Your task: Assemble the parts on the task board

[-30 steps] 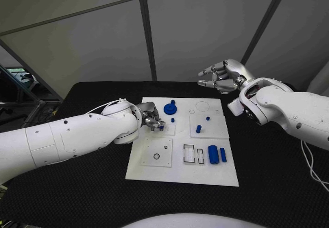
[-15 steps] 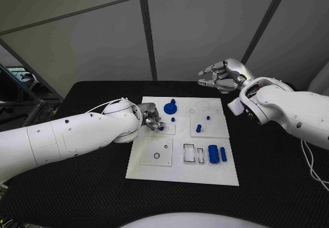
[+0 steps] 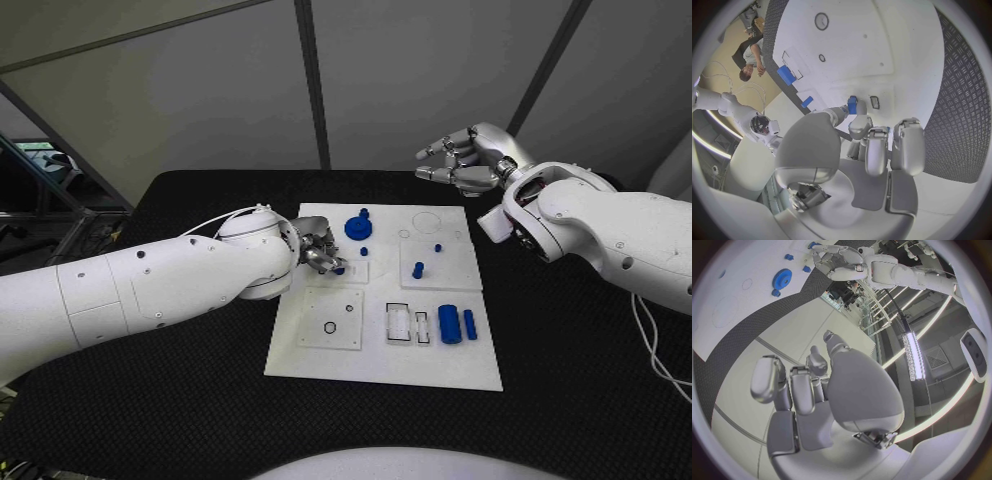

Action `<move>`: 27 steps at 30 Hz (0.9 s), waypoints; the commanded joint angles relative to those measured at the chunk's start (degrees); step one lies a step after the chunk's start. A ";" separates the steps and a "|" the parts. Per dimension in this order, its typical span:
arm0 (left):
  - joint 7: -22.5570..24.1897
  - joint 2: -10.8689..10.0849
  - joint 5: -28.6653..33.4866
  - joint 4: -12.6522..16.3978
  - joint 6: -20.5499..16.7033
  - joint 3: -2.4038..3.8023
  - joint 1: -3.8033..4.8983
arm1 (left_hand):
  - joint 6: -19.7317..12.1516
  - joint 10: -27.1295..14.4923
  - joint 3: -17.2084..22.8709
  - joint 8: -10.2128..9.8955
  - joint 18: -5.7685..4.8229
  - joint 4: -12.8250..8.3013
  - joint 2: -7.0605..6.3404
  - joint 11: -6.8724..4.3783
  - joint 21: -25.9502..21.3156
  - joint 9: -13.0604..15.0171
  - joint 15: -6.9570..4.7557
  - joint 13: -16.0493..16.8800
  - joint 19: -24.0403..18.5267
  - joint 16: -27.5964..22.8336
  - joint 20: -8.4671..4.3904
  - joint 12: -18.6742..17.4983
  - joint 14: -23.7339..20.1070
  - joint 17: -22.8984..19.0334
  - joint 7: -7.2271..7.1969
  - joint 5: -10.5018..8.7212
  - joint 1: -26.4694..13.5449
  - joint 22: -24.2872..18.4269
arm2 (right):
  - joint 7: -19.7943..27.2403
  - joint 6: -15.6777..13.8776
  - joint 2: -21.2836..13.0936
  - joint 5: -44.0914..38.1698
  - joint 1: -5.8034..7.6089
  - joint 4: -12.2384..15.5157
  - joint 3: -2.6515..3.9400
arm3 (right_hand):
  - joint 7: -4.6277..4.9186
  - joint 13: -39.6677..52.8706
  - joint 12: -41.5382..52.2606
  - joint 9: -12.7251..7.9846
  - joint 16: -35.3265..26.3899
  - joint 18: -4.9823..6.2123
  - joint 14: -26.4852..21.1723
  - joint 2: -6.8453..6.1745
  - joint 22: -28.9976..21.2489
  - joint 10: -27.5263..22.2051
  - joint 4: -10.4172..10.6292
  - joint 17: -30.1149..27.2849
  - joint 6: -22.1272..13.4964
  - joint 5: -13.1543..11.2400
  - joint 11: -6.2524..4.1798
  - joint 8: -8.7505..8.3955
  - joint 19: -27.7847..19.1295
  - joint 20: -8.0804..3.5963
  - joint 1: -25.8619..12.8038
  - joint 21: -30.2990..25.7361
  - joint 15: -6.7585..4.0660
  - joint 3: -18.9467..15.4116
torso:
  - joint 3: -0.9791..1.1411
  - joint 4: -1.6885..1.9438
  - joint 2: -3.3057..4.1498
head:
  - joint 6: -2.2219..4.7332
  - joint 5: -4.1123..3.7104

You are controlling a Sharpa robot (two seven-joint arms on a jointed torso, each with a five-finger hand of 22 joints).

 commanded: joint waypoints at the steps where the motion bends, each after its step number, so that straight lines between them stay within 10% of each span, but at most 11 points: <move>1: -0.37 0.28 -0.28 -0.04 1.88 -0.11 -0.12 | -0.08 0.42 8.97 0.38 -0.66 -8.61 0.18 0.06 0.39 0.03 -0.43 0.00 0.41 0.35 -0.01 0.20 6.04 15.06 -0.27 0.19 0.31 2.83 | 0.37 0.41 0.08 0.00 0.10 0.02 0.05 | 0.09 -0.05 -0.21 -0.05 -0.27 1.17 3.27 -0.12 -0.04 -0.53 0.01 3.54 -0.41 0.29 0.06 -0.37 -0.46 0.00 -0.56 -0.31 -0.47 -0.22 | 0.04 -0.02 0.04 | 0.05 0.07; 27: -0.36 2.10 1.11 -2.70 3.84 -0.11 -0.11 | 3.00 1.79 0.53 0.56 -0.99 -3.88 -0.57 -0.63 1.08 1.03 -0.95 1.55 1.34 0.35 -0.47 1.76 6.04 15.06 -1.32 0.05 -9.62 4.52 | 0.31 0.47 0.21 0.00 0.10 -0.03 0.05 | 0.09 -0.13 -0.27 -0.08 -0.34 1.19 3.26 -0.08 -0.19 -0.58 0.06 3.47 -0.43 0.29 0.06 -0.37 -0.52 0.00 -0.65 -0.42 -0.47 -0.26 | 0.02 -0.02 0.06 | 0.09 0.00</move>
